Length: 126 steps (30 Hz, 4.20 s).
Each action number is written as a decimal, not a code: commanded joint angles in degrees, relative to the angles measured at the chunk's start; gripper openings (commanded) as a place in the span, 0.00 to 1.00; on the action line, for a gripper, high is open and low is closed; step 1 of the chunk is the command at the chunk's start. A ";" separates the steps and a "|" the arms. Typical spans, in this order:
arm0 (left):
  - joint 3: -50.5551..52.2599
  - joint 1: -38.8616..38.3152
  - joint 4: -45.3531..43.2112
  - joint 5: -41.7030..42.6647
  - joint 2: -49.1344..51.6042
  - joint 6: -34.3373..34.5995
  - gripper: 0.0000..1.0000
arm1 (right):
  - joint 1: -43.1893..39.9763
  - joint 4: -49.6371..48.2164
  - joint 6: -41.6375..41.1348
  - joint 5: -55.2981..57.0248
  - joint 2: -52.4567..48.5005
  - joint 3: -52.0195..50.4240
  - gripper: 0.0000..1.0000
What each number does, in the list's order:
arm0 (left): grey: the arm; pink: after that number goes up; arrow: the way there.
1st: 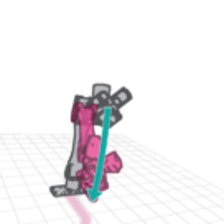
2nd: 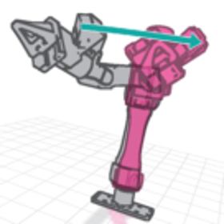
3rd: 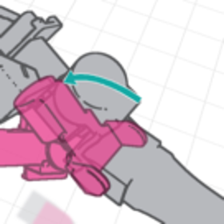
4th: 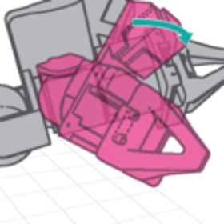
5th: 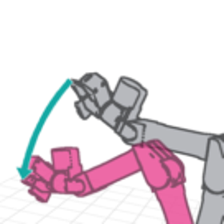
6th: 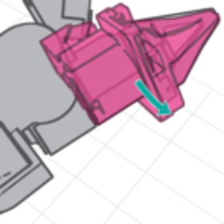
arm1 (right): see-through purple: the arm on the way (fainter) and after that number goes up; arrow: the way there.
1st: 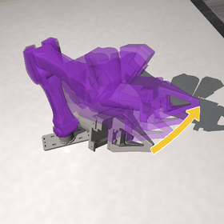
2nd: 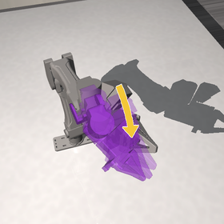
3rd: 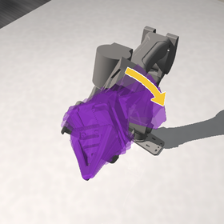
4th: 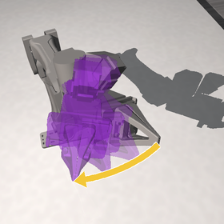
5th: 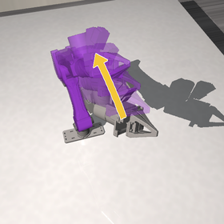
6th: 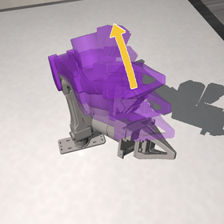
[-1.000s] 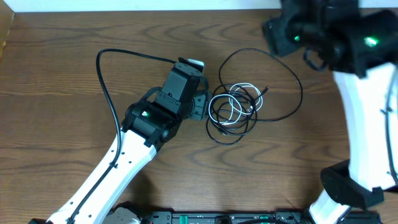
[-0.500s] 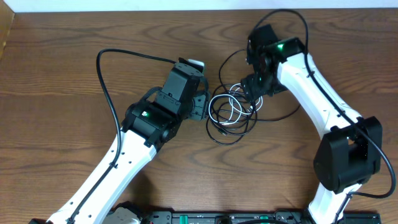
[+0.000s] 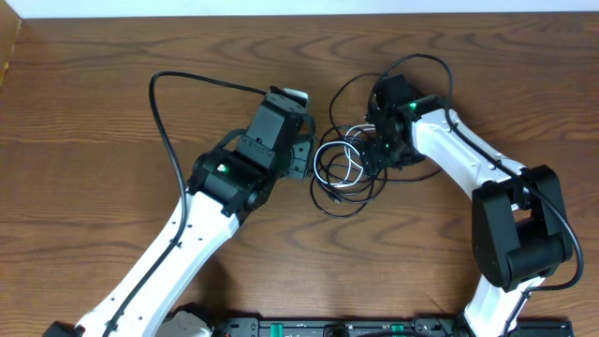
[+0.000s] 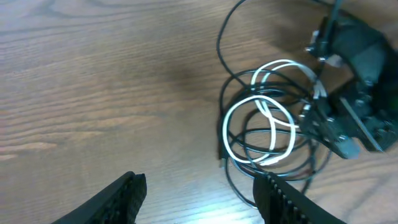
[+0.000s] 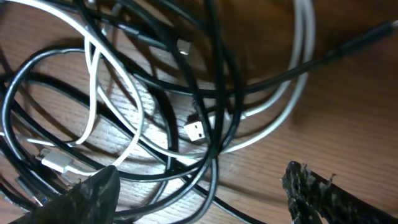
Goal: Untangle cables
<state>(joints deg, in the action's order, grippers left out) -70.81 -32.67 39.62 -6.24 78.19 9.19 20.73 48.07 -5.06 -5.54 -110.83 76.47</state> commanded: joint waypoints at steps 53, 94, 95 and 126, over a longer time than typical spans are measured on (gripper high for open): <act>-0.63 0.24 -2.64 0.11 8.61 -0.35 0.60 | 0.59 24.87 4.96 6.29 1.64 58.66 0.01; -0.63 0.20 -47.80 16.33 20.44 -15.58 0.07 | -0.39 36.33 7.34 -10.95 10.71 76.54 0.01; -0.63 0.20 -48.52 16.33 20.63 -15.58 0.07 | -0.39 36.52 7.37 -11.10 11.21 76.54 0.01; -0.63 12.46 -55.82 68.43 19.63 -2.01 0.64 | -2.64 41.16 3.04 8.98 13.03 76.41 0.01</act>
<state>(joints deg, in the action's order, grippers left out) -70.74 -20.21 -13.06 39.90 98.61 7.66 18.50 89.32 -1.13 4.71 -97.49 152.20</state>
